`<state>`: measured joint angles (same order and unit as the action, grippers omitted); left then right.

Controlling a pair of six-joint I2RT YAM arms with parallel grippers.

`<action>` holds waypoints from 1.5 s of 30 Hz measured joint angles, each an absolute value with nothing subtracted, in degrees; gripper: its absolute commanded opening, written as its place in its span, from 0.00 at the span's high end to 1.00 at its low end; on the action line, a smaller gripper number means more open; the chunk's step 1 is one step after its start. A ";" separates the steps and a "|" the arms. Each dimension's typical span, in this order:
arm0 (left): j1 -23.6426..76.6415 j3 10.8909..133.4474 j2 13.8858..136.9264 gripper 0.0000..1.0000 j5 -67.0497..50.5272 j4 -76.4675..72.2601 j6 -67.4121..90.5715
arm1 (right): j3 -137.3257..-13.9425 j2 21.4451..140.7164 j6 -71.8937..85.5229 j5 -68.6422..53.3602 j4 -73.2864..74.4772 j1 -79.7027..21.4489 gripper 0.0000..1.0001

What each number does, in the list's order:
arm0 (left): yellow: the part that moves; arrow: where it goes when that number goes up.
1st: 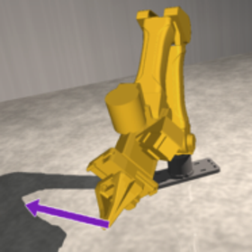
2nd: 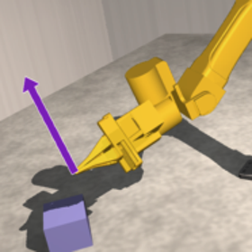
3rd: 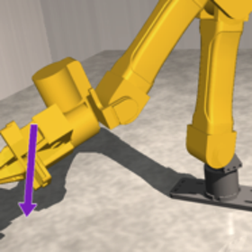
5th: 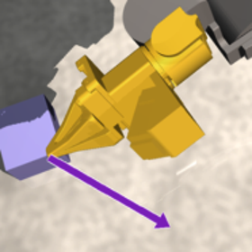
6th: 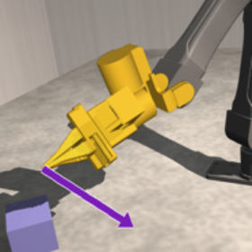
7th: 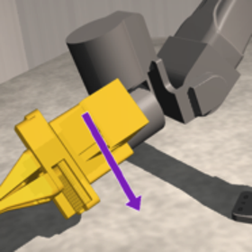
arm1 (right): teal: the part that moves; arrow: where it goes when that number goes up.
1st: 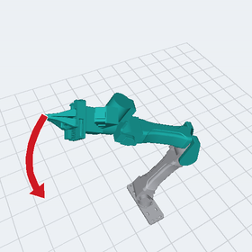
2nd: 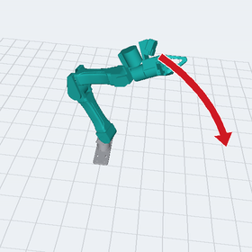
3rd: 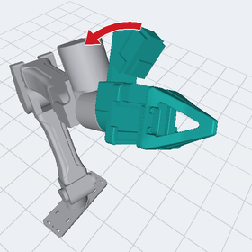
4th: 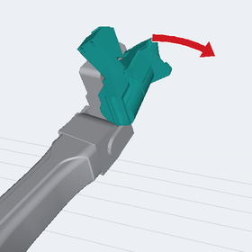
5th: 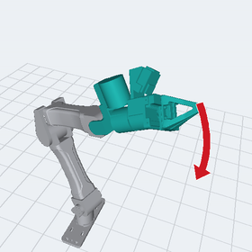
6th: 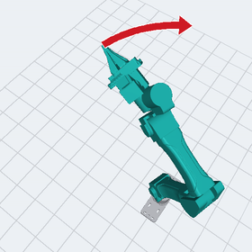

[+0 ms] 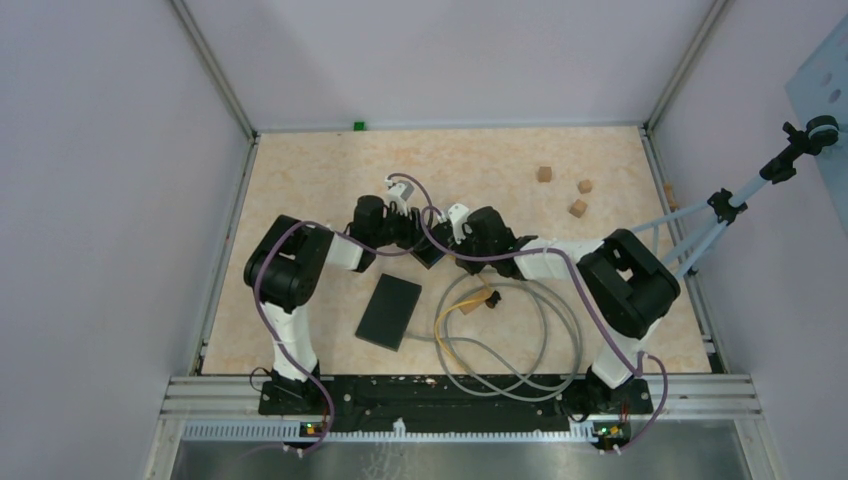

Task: Insert the plug into the switch port
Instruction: Insert the connector into the switch port.

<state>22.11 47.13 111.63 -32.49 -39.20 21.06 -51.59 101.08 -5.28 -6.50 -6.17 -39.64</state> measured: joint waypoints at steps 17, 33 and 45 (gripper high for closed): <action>22.48 43.27 112.14 0.52 -30.79 -47.35 21.47 | -52.66 102.17 -1.41 -2.22 -7.16 -41.87 1.00; 22.92 40.84 113.67 0.52 -26.94 -55.07 22.55 | -58.02 104.73 0.08 -0.01 -2.46 -42.65 1.00; 23.11 39.46 113.93 0.53 -25.56 -58.11 22.61 | -58.63 104.99 0.25 1.89 -2.15 -43.20 1.00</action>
